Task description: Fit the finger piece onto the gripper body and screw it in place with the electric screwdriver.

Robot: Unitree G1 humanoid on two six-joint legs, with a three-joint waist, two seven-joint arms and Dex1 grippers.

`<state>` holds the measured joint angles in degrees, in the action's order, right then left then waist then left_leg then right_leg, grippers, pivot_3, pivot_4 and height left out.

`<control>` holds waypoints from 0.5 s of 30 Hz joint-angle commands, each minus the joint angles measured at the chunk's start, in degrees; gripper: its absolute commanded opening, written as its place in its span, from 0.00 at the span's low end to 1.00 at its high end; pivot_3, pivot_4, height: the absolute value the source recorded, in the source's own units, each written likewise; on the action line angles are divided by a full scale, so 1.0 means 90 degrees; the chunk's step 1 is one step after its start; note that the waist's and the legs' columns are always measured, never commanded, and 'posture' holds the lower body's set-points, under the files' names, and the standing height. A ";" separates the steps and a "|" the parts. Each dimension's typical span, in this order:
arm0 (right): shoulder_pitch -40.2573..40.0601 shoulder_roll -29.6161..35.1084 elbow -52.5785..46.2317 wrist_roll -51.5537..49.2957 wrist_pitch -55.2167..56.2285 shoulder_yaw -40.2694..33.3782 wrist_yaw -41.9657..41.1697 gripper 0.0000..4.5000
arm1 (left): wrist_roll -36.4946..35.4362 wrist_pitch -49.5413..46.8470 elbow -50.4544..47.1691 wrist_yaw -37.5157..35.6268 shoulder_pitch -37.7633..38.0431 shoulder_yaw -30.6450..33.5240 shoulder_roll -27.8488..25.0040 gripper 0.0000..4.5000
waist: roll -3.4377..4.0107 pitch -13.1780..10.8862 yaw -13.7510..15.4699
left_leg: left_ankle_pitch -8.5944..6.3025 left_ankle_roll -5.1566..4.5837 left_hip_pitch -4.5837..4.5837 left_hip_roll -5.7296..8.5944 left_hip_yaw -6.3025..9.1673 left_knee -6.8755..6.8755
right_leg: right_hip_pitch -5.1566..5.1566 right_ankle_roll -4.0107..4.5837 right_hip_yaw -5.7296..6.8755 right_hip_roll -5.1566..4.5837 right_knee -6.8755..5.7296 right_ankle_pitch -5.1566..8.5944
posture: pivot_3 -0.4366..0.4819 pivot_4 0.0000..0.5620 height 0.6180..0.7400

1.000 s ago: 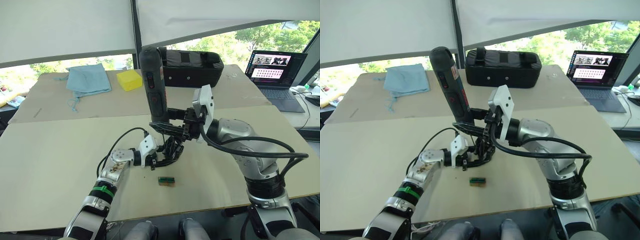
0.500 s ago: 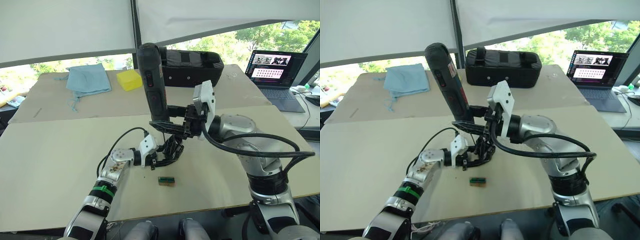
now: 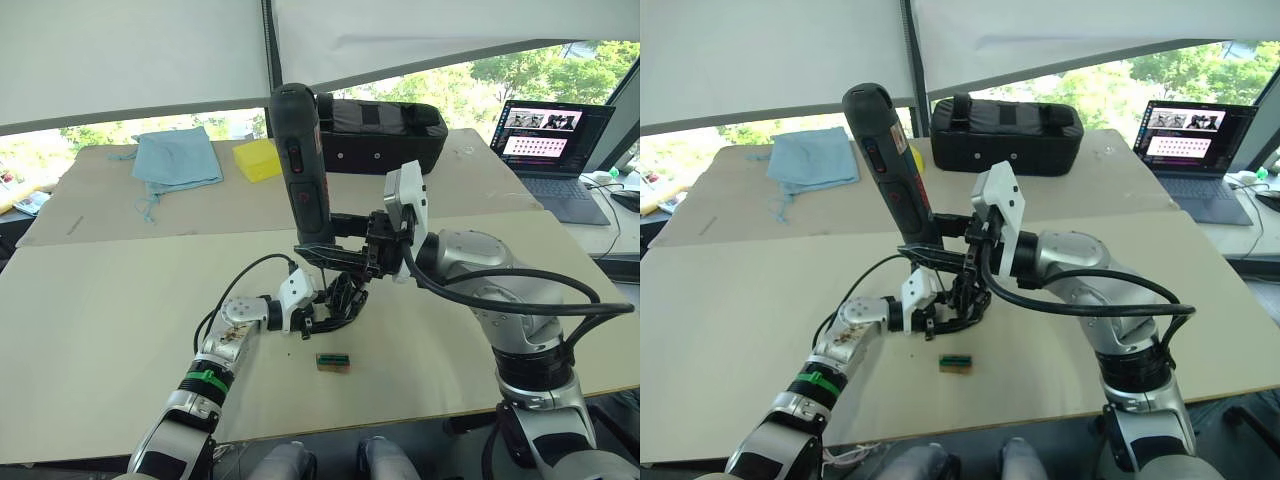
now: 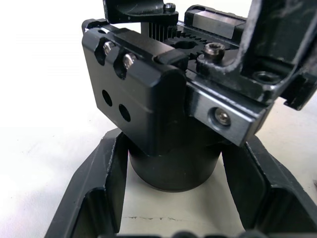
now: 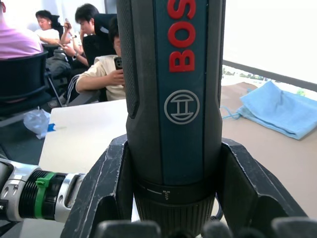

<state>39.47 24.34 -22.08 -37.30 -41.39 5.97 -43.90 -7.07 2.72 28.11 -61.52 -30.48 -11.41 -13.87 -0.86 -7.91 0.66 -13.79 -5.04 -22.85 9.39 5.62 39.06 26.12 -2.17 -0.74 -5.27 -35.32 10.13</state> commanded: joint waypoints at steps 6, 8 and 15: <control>0.0089 0.0085 -0.0284 -0.0090 0.0136 -0.0189 -0.0008 0.43 | 0.0026 -0.0013 0.0031 0.0043 -0.0045 -0.0013 -0.0037 0.51 | 0.0000 0.0000 0.0000 | 0.0000 0.0000 0.0000 0.0000 0.0000 0.0000 | 0.0000 0.0000 0.0001 0.0000 0.0000 0.0000 | 0.48 0.27 1.00; 0.0101 0.0092 -0.0274 -0.0098 0.0120 -0.0197 0.0013 0.43 | 0.0024 -0.0030 -0.0001 0.0045 -0.0033 -0.0014 -0.0041 0.51 | 0.0000 0.0000 0.0000 | 0.0000 0.0000 0.0000 0.0000 0.0000 0.0000 | 0.0000 0.0000 0.0001 0.0000 0.0000 0.0000 | 0.48 0.27 1.00; 0.0099 0.0098 -0.0214 -0.0094 0.0082 -0.0183 0.0038 0.43 | 0.0017 -0.0066 -0.0044 0.0057 -0.0021 -0.0011 -0.0043 0.51 | 0.0000 0.0000 0.0000 | 0.0000 0.0000 0.0000 0.0000 0.0000 0.0000 | 0.0000 0.0000 0.0001 0.0000 0.0000 0.0000 | 0.48 0.27 1.00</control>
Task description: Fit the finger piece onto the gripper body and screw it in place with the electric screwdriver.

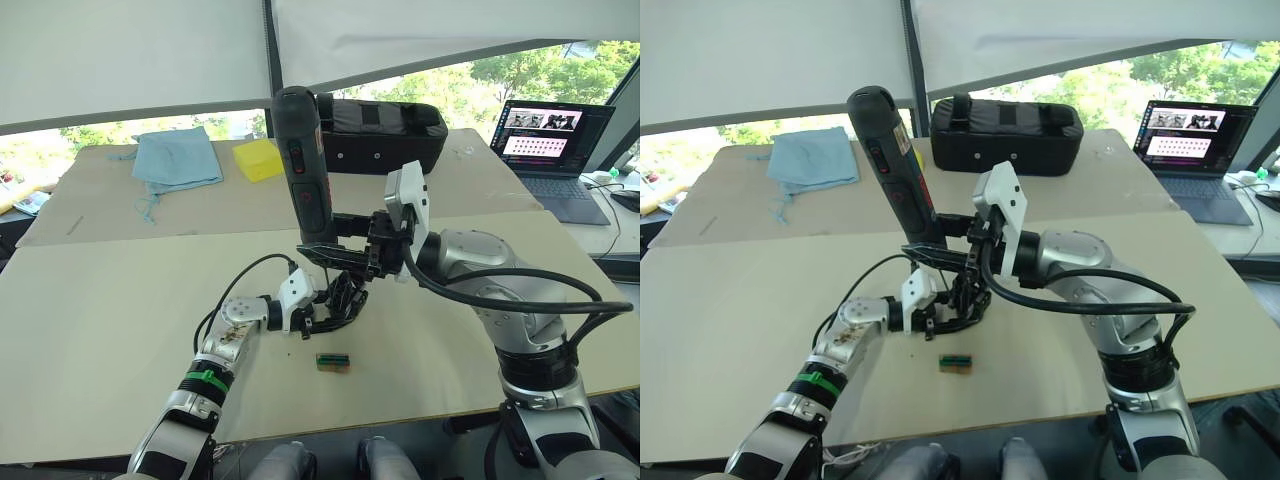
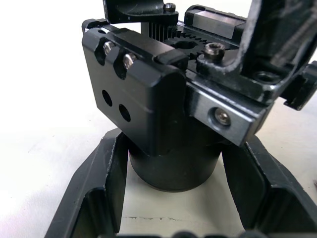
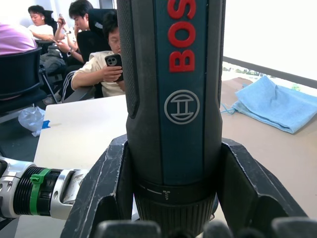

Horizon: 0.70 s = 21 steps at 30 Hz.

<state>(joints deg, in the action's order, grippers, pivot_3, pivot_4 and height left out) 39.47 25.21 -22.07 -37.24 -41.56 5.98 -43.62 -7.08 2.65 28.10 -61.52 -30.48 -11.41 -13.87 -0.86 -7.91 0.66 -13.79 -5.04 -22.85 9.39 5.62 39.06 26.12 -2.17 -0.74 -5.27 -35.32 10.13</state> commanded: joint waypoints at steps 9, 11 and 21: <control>0.0031 0.0052 -0.0143 -0.0008 0.0139 -0.0142 -0.0043 0.43 | 0.0012 -0.0091 -0.0082 0.0061 -0.0010 -0.0003 -0.0061 0.51 | 0.0000 0.0000 0.0000 | 0.0000 0.0000 0.0000 0.0000 0.0000 0.0000 | 0.0000 0.0000 0.0000 0.0000 0.0000 0.0000 | 0.48 0.27 1.00; 0.0022 0.0064 -0.0144 0.0003 0.0133 -0.0134 -0.0055 0.43 | 0.0011 -0.0094 -0.0085 0.0059 -0.0010 -0.0001 -0.0065 0.51 | 0.0000 0.0000 -0.0001 | 0.0000 0.0000 0.0000 0.0000 0.0000 0.0000 | 0.0000 0.0000 0.0000 0.0000 0.0000 0.0000 | 0.48 0.27 1.00; 0.0004 0.0013 -0.0102 0.0026 0.0147 -0.0114 -0.0036 0.43 | 0.0008 -0.0091 -0.0061 0.0063 -0.0029 0.0008 -0.0062 0.51 | 0.0000 0.0000 -0.0001 | 0.0000 0.0000 0.0000 0.0000 0.0000 0.0000 | 0.0000 0.0000 0.0000 0.0000 0.0000 0.0000 | 0.48 0.27 1.00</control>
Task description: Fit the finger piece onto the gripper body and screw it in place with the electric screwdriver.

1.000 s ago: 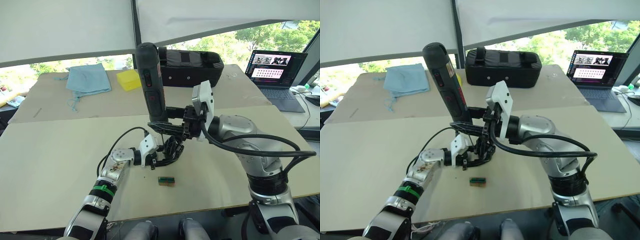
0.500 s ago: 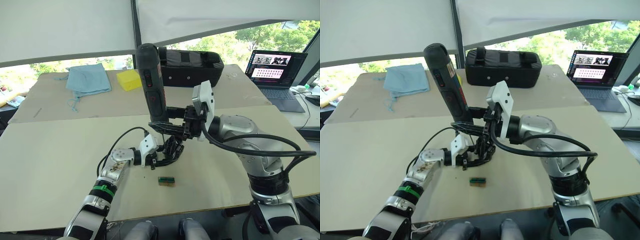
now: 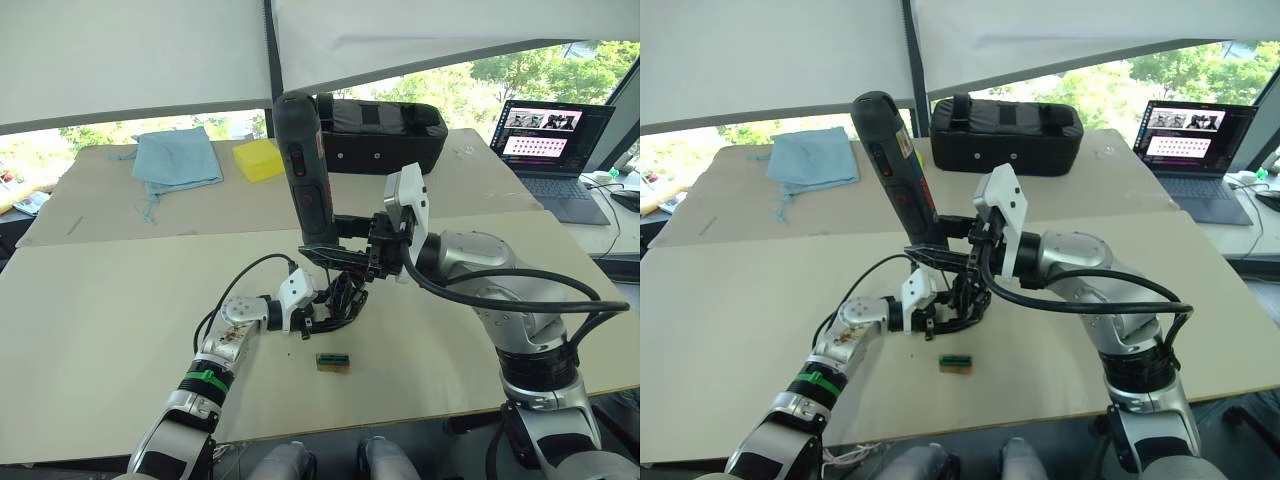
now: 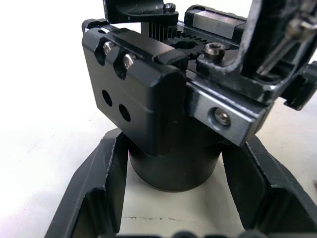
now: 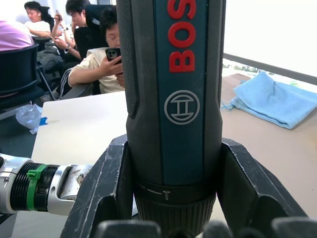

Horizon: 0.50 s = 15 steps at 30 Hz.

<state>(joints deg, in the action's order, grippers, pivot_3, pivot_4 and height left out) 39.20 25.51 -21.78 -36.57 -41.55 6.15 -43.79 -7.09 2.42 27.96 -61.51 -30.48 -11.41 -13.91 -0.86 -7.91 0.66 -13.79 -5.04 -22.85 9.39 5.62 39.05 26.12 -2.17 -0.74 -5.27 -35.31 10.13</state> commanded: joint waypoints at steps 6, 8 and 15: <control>-0.0008 -0.0032 -0.0055 0.0025 0.0221 -0.0107 -0.0050 0.43 | 0.0010 -0.0071 -0.0044 0.0067 -0.0023 0.0009 -0.0059 0.51 | 0.0000 0.0000 0.0000 | 0.0000 0.0000 0.0000 0.0000 0.0000 0.0000 | 0.0000 0.0000 0.0000 0.0000 0.0000 0.0000 | 0.48 0.27 1.00; -0.0028 -0.0026 -0.0019 0.0056 0.0248 -0.0104 -0.0071 0.43 | 0.0011 -0.0067 -0.0040 0.0068 -0.0023 0.0010 -0.0060 0.51 | 0.0000 0.0000 0.0000 | 0.0000 0.0000 0.0000 0.0000 0.0000 0.0000 | 0.0000 0.0000 0.0000 0.0000 0.0000 0.0000 | 0.48 0.27 1.00; 0.0026 -0.0080 -0.0041 -0.0026 0.0160 -0.0126 -0.0006 0.43 | 0.0010 -0.0067 -0.0054 0.0068 -0.0015 0.0015 -0.0072 0.51 | 0.0000 0.0000 0.0000 | 0.0000 0.0000 0.0001 0.0000 0.0000 0.0000 | -0.0001 0.0000 -0.0001 0.0000 0.0000 0.0000 | 0.48 0.27 1.00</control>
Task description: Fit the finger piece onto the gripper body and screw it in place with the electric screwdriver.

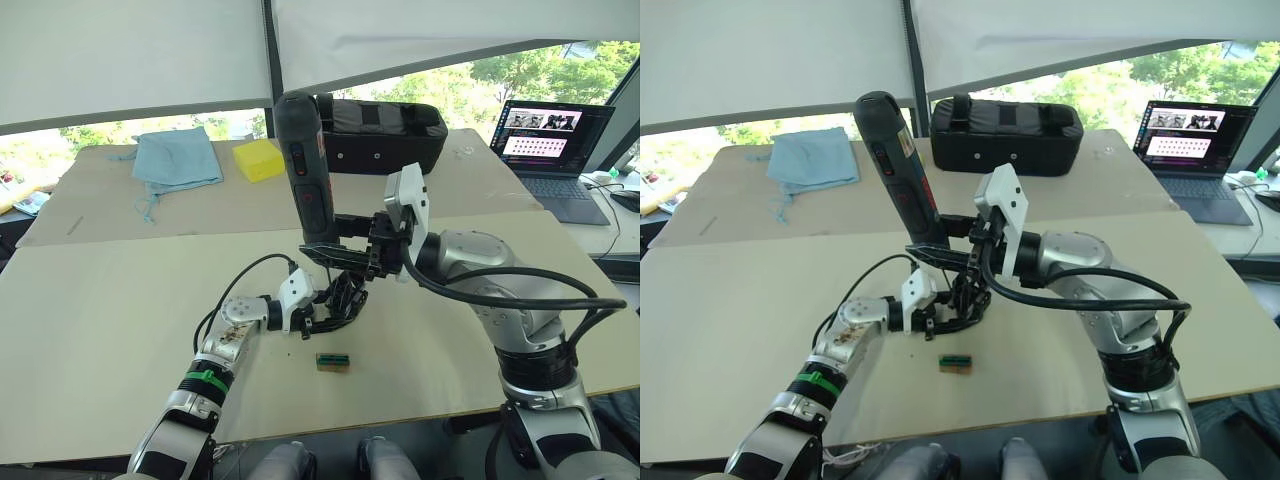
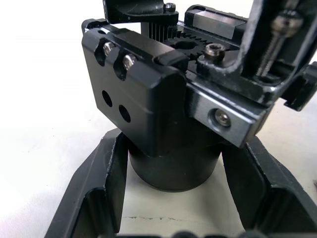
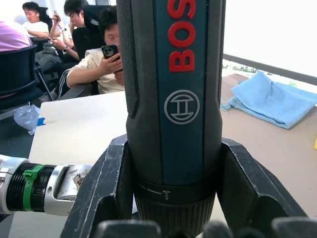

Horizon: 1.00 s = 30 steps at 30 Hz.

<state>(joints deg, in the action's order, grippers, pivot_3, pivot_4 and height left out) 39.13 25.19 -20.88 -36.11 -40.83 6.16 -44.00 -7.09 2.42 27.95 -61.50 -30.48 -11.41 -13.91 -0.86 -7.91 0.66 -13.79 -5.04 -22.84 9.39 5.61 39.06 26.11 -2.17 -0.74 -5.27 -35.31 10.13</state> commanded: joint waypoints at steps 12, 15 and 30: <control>0.0080 -0.0105 -0.0220 -0.0224 -0.0055 -0.0162 0.0108 0.43 | 0.0013 -0.0059 -0.0003 0.0064 -0.0054 0.0018 -0.0066 0.51 | 0.0000 0.0000 -0.0001 | 0.0000 0.0000 -0.0001 0.0000 0.0000 0.0000 | 0.0001 0.0000 0.0000 0.0000 0.0000 0.0000 | 0.48 0.27 1.00; 0.0083 -0.0107 -0.0215 -0.0221 -0.0052 -0.0158 0.0106 0.43 | 0.0015 -0.0058 0.0011 0.0062 -0.0065 0.0018 -0.0065 0.51 | 0.0000 0.0000 -0.0001 | 0.0000 0.0000 -0.0001 0.0000 0.0000 0.0000 | 0.0001 0.0000 0.0000 0.0000 0.0000 0.0000 | 0.48 0.27 1.00; 0.0084 -0.0037 -0.0081 -0.0040 0.0105 -0.0130 -0.0009 0.43 | 0.0029 0.0001 0.0057 0.0068 -0.0063 0.0011 -0.0051 0.51 | 0.0000 0.0000 -0.0002 | 0.0000 0.0000 -0.0001 0.0000 0.0000 0.0000 | 0.0001 0.0000 0.0000 0.0001 0.0000 0.0000 | 0.48 0.27 1.00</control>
<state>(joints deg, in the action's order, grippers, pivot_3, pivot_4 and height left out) 39.13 24.55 -20.31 -36.31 -41.71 6.20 -43.72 -7.08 2.53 27.98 -61.51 -30.48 -11.42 -13.96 -0.86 -7.91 0.64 -13.79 -5.04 -22.85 9.38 5.61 39.06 26.13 -2.17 -0.74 -5.27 -35.32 10.13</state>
